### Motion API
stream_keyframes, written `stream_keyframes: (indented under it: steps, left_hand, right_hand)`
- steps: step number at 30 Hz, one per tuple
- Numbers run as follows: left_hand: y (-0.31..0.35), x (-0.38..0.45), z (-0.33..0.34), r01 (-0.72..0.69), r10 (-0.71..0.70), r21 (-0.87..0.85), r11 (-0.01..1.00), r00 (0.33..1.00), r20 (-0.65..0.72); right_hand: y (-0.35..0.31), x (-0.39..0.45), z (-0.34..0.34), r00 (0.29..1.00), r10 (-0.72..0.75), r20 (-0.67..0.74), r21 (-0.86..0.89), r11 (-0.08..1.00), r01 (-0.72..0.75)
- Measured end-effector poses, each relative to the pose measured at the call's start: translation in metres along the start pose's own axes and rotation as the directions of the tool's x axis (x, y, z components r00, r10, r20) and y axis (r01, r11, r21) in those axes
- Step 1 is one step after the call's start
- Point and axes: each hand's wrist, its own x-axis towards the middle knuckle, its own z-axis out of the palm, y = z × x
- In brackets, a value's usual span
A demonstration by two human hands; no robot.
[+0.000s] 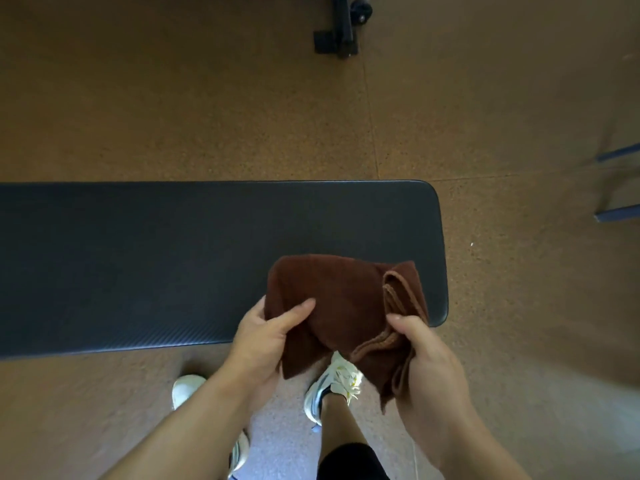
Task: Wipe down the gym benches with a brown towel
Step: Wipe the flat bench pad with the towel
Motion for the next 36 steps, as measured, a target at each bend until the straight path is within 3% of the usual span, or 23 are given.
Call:
stream_keyframes:
  steps: [2, 6, 9, 12, 14, 16, 19, 21, 23, 24, 26, 28, 31, 33, 36]
  left_hand:
    - [0.006, 0.005, -0.016, -0.087, 0.093, 0.110, 0.990, 0.994, -0.053]
    - [0.024, 0.011, -0.024, -0.163, 0.185, 0.263, 0.951, 0.981, -0.061]
    - [0.035, 0.011, -0.010, -0.239, 0.283, 0.396, 0.886, 0.957, -0.056]
    - [0.045, 0.009, 0.025, -0.358, 0.408, 0.520, 0.776, 0.913, 0.020]
    - [0.052, 0.012, 0.052, -0.373, 0.415, 0.560, 0.739, 0.908, 0.057]
    - [0.055, 0.019, 0.070, -0.321, 0.358, 0.629, 0.708, 0.931, 0.072]
    - [0.046, 0.027, 0.080, -0.242, 0.236, 0.561, 0.792, 0.968, 0.085]
    - [0.035, 0.027, 0.079, -0.235, 0.236, 0.555, 0.798, 0.969, 0.071]
    - [0.021, 0.029, 0.070, -0.283, 0.416, 0.713, 0.641, 0.909, -0.013]
    - [0.013, 0.030, 0.063, -0.294, 0.541, 0.812, 0.504, 0.841, -0.032]
    - [-0.005, 0.032, 0.050, -0.348, 0.717, 0.907, 0.238, 0.693, 0.078]
    - [-0.028, 0.036, 0.043, -0.448, 0.727, 0.894, -0.005, 0.612, 0.311]
    - [-0.070, 0.044, 0.058, -0.508, 0.523, 0.818, -0.271, 0.636, 0.568]
    - [-0.093, 0.057, 0.078, -0.438, 0.447, 0.820, -0.369, 0.689, 0.570]
    - [-0.114, 0.079, 0.105, -0.275, 0.487, 0.882, -0.383, 0.751, 0.446]
  right_hand:
    - [-0.011, 0.001, -0.003, 0.997, 0.069, -0.022, 0.059, 0.996, -0.068]
    - [-0.037, 0.005, -0.012, 0.994, 0.089, -0.061, -0.008, 0.996, -0.090]
    - [-0.063, -0.003, -0.015, 0.993, -0.048, -0.109, -0.011, 0.999, 0.047]
    - [-0.086, -0.018, -0.022, 0.955, -0.283, -0.086, -0.068, 0.958, 0.278]
    - [-0.098, -0.029, -0.023, 0.871, -0.488, -0.056, -0.248, 0.852, 0.462]
    - [-0.096, -0.043, -0.022, 0.776, -0.628, 0.063, -0.377, 0.705, 0.601]
    - [-0.066, -0.038, -0.025, 0.756, -0.597, 0.268, -0.547, 0.552, 0.630]
    - [-0.041, -0.022, -0.030, 0.785, -0.453, 0.423, -0.751, 0.309, 0.583]
    - [-0.018, -0.002, -0.037, 0.849, -0.200, 0.489, -0.853, 0.091, 0.513]
    - [-0.011, 0.009, -0.041, 0.881, -0.112, 0.460, -0.877, 0.101, 0.470]
    - [0.000, 0.033, -0.055, 0.924, -0.167, 0.344, -0.893, 0.246, 0.377]
    - [0.008, 0.057, -0.067, 0.897, -0.390, 0.207, -0.872, 0.342, 0.350]
    - [0.001, 0.097, -0.082, 0.811, -0.578, 0.090, -0.855, 0.373, 0.361]
    - [-0.015, 0.129, -0.088, 0.805, -0.587, 0.085, -0.862, 0.362, 0.355]
    - [-0.037, 0.179, -0.086, 0.824, -0.551, 0.134, -0.884, 0.310, 0.351]
